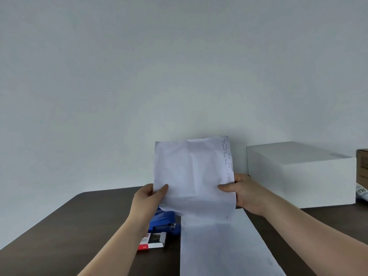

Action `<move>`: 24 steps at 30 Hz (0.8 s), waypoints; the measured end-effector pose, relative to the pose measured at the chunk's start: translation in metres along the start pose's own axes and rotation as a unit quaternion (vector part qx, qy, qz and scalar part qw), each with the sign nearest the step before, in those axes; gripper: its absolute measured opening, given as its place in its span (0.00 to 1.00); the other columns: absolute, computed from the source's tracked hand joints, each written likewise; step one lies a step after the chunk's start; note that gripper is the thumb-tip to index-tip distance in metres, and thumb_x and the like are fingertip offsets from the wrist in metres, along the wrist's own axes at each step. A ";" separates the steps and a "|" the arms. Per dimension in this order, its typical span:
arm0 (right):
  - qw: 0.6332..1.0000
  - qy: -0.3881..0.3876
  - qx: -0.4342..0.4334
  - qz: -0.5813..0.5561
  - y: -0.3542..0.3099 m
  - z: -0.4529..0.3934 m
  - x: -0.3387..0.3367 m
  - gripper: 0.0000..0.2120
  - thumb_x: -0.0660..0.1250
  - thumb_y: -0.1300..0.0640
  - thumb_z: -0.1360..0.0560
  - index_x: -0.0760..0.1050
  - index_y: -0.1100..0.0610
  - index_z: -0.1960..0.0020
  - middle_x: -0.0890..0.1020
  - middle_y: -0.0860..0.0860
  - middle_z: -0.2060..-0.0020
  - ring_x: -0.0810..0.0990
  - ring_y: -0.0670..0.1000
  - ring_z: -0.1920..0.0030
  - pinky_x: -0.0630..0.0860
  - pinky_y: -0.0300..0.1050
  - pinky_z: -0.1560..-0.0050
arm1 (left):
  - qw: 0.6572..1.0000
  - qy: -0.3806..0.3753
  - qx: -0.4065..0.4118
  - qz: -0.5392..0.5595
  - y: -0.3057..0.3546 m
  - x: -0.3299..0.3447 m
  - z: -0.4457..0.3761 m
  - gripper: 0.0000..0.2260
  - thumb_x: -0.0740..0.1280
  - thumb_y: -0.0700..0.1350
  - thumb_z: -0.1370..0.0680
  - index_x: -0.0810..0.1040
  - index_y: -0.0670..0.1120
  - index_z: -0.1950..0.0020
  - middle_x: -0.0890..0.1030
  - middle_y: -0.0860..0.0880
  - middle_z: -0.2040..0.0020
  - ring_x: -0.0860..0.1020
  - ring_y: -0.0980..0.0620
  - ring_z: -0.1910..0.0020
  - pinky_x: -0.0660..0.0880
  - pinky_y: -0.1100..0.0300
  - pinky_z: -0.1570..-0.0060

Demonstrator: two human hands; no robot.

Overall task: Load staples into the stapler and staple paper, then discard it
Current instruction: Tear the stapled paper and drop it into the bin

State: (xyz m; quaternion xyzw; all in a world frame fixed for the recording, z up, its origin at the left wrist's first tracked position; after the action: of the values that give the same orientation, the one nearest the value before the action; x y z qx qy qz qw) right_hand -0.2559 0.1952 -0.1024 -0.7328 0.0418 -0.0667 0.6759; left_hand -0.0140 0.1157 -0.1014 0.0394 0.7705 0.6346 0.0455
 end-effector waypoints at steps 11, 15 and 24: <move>0.955 0.199 -0.093 0.197 -0.011 0.004 -0.023 0.44 0.75 0.50 0.31 0.52 0.50 0.24 0.73 0.51 0.36 0.74 0.50 0.38 0.69 0.46 0.35 | 0.999 -0.024 -0.024 0.019 0.004 0.017 0.002 0.04 0.69 0.44 0.24 0.79 0.44 0.55 0.81 0.49 0.56 0.77 0.47 0.55 0.73 0.50 0.52; 0.862 0.151 -0.208 0.438 -0.034 0.017 0.002 0.49 0.73 0.38 0.35 0.51 0.50 0.23 0.60 0.47 0.25 0.55 0.50 0.25 0.57 0.49 0.26 | 0.998 -0.038 -0.019 0.042 0.013 0.026 0.006 0.03 0.68 0.42 0.24 0.78 0.43 0.55 0.80 0.48 0.55 0.75 0.49 0.57 0.72 0.52 0.54; 0.803 0.064 -0.161 0.571 -0.034 0.023 0.037 0.06 0.63 0.53 0.24 0.78 0.50 0.50 0.81 0.50 0.56 0.78 0.55 0.51 0.72 0.43 0.56 | 0.991 -0.088 0.004 0.097 0.042 0.055 0.034 0.07 0.66 0.40 0.22 0.76 0.37 0.57 0.79 0.43 0.56 0.79 0.49 0.56 0.79 0.52 0.48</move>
State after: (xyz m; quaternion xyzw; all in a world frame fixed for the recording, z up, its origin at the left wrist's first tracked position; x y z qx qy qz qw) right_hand -0.2168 0.2153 -0.0685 -0.6691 0.5057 0.2922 0.4595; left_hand -0.0648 0.1630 -0.0678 0.1696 0.7586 0.6270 0.0510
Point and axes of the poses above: each hand's wrist, its own z-axis away from the middle knuckle, its own x-axis out of the palm, y = z × x, the point moved 6 cm from there along -z, towards the middle knuckle
